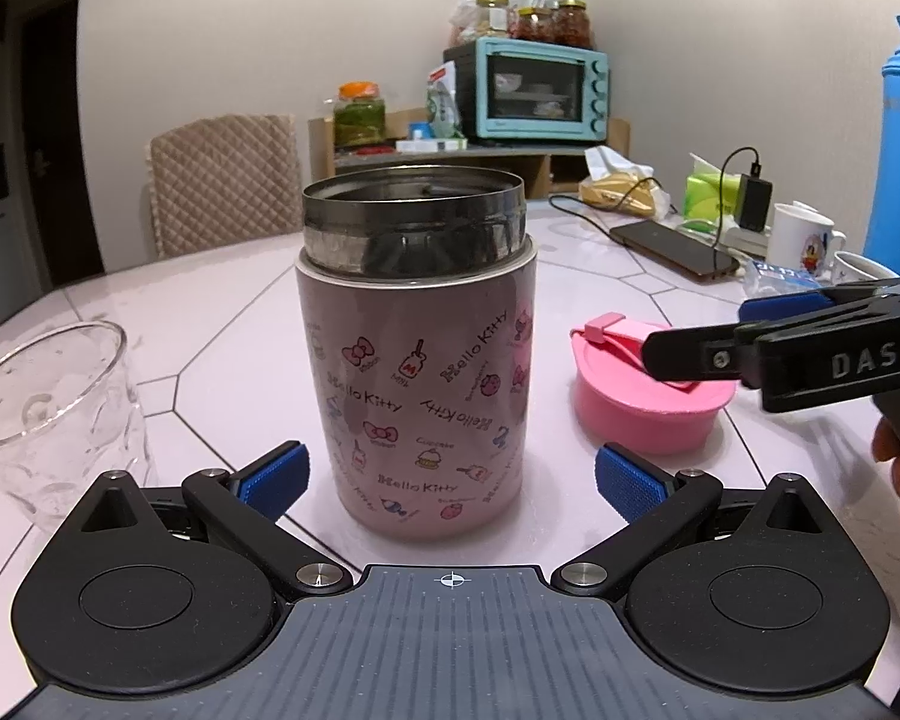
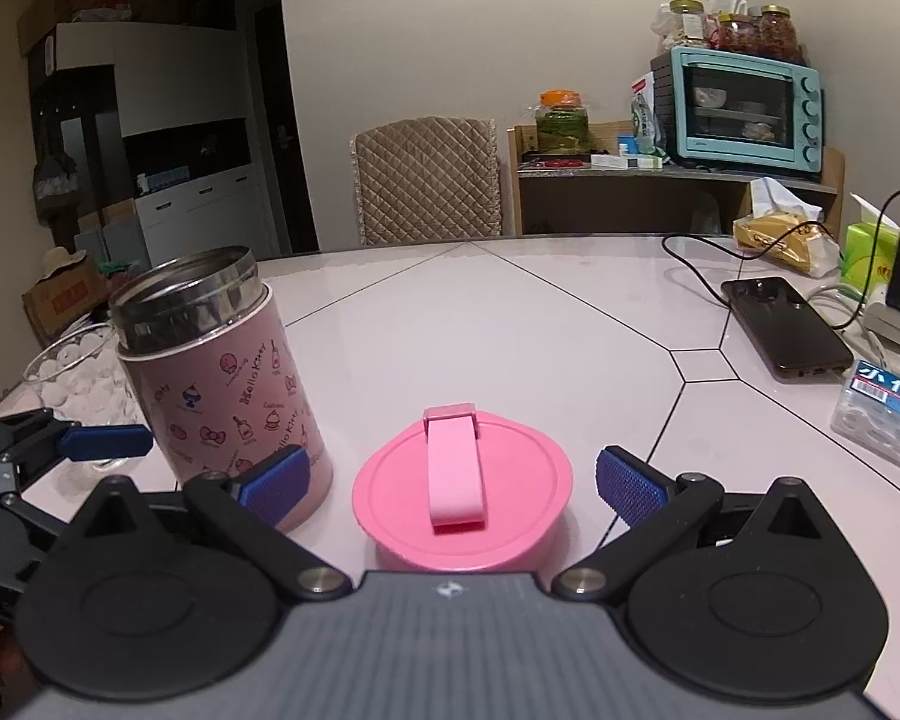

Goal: Unscrew bottle cap and pour

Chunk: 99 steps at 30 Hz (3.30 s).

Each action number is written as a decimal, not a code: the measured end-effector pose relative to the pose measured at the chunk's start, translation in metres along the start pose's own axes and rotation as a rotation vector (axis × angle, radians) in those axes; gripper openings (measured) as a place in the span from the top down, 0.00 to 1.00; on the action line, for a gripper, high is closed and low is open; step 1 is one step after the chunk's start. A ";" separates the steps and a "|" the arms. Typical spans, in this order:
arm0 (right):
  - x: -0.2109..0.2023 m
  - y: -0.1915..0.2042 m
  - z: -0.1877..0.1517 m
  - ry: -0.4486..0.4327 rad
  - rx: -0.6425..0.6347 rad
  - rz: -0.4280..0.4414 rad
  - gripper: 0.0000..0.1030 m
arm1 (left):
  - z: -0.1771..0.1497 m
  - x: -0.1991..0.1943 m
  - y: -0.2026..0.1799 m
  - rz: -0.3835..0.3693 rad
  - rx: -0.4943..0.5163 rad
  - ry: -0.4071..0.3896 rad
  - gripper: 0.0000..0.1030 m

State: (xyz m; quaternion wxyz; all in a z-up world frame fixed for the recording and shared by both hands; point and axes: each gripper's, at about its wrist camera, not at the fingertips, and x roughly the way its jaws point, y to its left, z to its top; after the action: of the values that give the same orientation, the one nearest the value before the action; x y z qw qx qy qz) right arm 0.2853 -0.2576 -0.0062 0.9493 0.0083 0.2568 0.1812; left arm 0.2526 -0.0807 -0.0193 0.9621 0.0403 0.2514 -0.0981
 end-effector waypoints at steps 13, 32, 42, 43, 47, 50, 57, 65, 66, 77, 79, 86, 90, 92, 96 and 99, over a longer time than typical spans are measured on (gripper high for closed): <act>-0.017 0.005 -0.003 -0.011 -0.001 -0.014 0.00 | -0.004 -0.009 -0.006 0.031 -0.008 0.006 0.00; -0.054 0.002 -0.017 -0.061 0.005 -0.015 0.00 | -0.011 -0.026 -0.012 0.030 -0.036 -0.008 0.00; -0.070 0.001 -0.025 -0.078 0.016 -0.019 0.00 | -0.014 -0.037 -0.018 0.069 -0.037 -0.023 0.00; -0.072 0.001 -0.026 -0.080 0.017 -0.022 0.00 | -0.014 -0.038 -0.018 0.070 -0.037 -0.025 0.00; -0.078 0.002 -0.027 -0.089 0.015 -0.028 0.00 | -0.015 -0.044 -0.020 0.072 -0.035 -0.035 0.00; -0.083 0.003 -0.029 -0.091 0.013 -0.029 0.00 | -0.015 -0.048 -0.022 0.072 -0.030 -0.040 0.00; -0.091 0.006 -0.032 -0.092 0.010 -0.036 0.00 | -0.016 -0.059 -0.025 0.066 -0.030 -0.056 0.00; -0.101 0.011 -0.038 -0.092 0.004 -0.044 0.00 | -0.019 -0.072 -0.027 0.068 -0.040 -0.061 0.00; -0.101 0.012 -0.039 -0.092 0.005 -0.044 0.00 | -0.020 -0.074 -0.028 0.069 -0.040 -0.061 0.00; -0.115 0.015 -0.046 -0.101 0.019 -0.042 0.00 | -0.026 -0.092 -0.034 0.063 -0.035 -0.068 0.00; -0.118 0.016 -0.047 -0.104 0.018 -0.045 0.00 | -0.027 -0.094 -0.035 0.062 -0.034 -0.070 0.00; -0.127 0.020 -0.051 -0.105 0.014 -0.043 0.00 | -0.033 -0.106 -0.038 0.062 -0.034 -0.076 0.00; -0.133 0.023 -0.054 -0.109 0.011 -0.041 0.00 | -0.036 -0.114 -0.040 0.062 -0.031 -0.081 0.00; -0.135 0.024 -0.055 -0.113 0.011 -0.039 0.00 | -0.037 -0.117 -0.042 0.062 -0.029 -0.083 0.00; -0.140 0.026 -0.058 -0.117 0.012 -0.040 0.00 | -0.039 -0.123 -0.045 0.061 -0.025 -0.088 0.00; -0.145 0.027 -0.058 -0.123 0.009 -0.043 0.00 | -0.040 -0.126 -0.047 0.062 -0.024 -0.091 0.00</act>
State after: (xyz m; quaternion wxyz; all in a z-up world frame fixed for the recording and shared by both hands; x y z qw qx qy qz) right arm 0.1312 -0.2870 0.0161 0.9668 0.0183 0.1991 0.1590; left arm 0.1163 -0.1003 0.0065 0.9755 0.0321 0.2070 -0.0668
